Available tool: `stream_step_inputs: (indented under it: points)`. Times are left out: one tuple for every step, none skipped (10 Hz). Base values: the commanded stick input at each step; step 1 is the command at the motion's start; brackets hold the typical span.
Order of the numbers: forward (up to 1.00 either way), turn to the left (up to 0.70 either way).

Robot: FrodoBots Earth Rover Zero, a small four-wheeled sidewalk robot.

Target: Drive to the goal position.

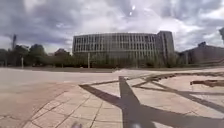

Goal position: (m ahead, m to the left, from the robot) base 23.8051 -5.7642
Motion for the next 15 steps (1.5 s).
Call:
stream_step_inputs:
  points:
    - [0.70,0.00]
    - [0.70,0.00]
    - [0.70,0.00]
    - [0.70,0.00]
    - [0.70,0.00]
    - [0.70,0.00]
    - [0.70,0.00]
    - [0.70,0.00]
    - [0.70,0.00]
    - [0.70,0.00]
    - [0.70,0.00]
    - [0.70,0.00]
    - [0.70,0.00]
    - [0.70,0.00]
    - [0.70,0.00]
